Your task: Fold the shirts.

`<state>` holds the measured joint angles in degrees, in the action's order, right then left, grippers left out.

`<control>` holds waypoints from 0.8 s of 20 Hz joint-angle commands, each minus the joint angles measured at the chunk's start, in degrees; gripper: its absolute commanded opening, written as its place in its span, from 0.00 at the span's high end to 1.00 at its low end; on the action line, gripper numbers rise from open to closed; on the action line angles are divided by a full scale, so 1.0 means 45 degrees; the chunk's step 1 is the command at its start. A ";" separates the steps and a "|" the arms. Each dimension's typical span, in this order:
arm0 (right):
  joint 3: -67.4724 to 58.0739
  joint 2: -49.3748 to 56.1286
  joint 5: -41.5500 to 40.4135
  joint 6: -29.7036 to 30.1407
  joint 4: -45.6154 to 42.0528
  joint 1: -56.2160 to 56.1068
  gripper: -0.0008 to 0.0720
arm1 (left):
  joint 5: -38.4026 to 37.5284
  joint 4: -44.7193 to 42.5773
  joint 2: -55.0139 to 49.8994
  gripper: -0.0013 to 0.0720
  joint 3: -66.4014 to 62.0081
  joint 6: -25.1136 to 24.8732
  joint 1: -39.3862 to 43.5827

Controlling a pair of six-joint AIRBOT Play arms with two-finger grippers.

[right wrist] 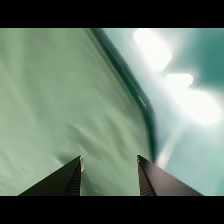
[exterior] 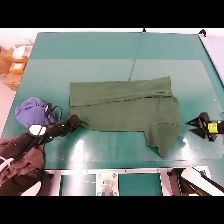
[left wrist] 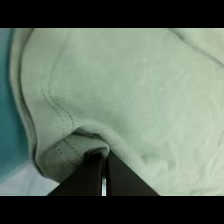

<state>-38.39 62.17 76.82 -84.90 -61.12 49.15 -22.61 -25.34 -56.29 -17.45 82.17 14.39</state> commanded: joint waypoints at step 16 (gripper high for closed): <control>0.3866 -0.0452 -0.2822 0.3055 0.3215 -0.1214 0.96 | -0.1350 -0.0253 0.0058 0.95 -0.0194 -0.1355 0.0019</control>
<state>-19.55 60.88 61.45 -73.21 -47.33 43.77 -26.76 -25.98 -56.38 -18.31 76.14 14.52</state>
